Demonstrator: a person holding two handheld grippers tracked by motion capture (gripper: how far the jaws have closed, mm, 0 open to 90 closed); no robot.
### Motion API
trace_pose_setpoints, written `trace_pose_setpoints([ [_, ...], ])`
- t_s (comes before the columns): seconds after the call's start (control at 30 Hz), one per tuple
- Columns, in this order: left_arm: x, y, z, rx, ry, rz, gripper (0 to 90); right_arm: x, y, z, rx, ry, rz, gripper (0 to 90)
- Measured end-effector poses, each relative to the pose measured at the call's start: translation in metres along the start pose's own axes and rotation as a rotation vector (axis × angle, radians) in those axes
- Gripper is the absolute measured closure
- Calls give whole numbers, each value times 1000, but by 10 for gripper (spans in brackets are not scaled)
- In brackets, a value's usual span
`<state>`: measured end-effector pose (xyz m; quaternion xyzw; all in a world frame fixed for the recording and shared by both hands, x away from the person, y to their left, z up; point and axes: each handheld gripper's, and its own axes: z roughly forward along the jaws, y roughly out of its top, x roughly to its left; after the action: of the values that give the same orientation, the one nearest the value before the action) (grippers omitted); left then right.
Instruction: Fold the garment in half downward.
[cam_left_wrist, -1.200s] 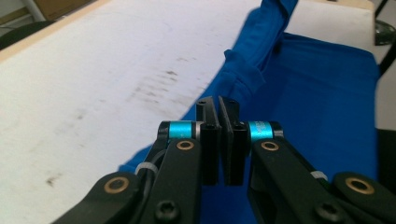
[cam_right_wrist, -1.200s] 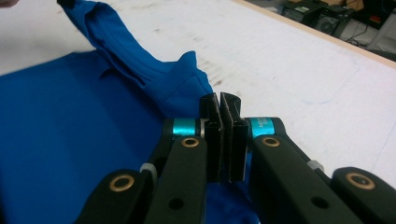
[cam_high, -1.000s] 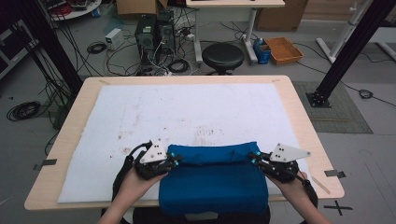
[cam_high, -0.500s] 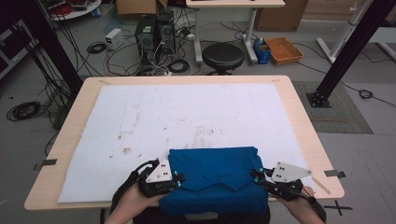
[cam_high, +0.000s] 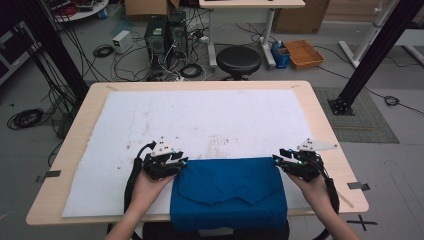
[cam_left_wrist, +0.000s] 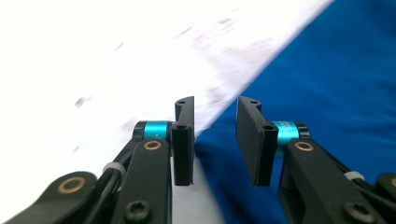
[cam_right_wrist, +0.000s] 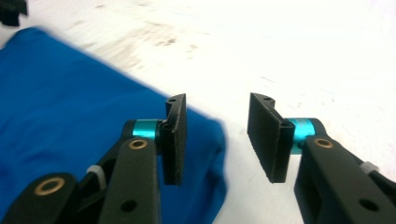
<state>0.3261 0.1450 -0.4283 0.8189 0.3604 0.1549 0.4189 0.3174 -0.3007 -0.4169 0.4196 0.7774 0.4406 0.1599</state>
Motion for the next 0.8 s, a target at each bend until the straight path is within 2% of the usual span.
trace_pose_setpoints([
  [0.1, 4, -3, 9, 55, -2, -40, 672, -9, 0, 16, 50, 24, 77, 558],
  [0.13, 5, -4, 11, 77, 2, -45, 673, -10, -1, 20, 68, 29, 88, 559],
  [0.2, 5, -5, 12, 89, 0, -65, 674, -13, -3, 28, 118, 35, 110, 561],
  [0.27, 5, -5, 12, 91, -6, -77, 699, -14, -5, 33, 156, 55, 117, 637],
  [0.33, 2, -5, 12, 98, -21, -58, 790, -14, -8, 35, 172, 81, 104, 762],
  [0.4, -4, -7, 12, 90, -8, -31, 863, -10, -8, 33, 172, 95, 86, 837],
  [0.43, -4, -8, 12, 86, -5, -31, 869, -9, -8, 33, 170, 95, 71, 847],
  [0.5, -2, -8, 11, 85, -11, -48, 875, -9, -7, 32, 167, 96, 50, 855],
  [0.57, 0, -7, 10, 78, -3, -46, 878, -9, -6, 31, 149, 93, 49, 856],
  [0.8, 14, 13, 16, 63, 43, 5, 880, -19, 13, 36, 106, 70, 18, 855],
])
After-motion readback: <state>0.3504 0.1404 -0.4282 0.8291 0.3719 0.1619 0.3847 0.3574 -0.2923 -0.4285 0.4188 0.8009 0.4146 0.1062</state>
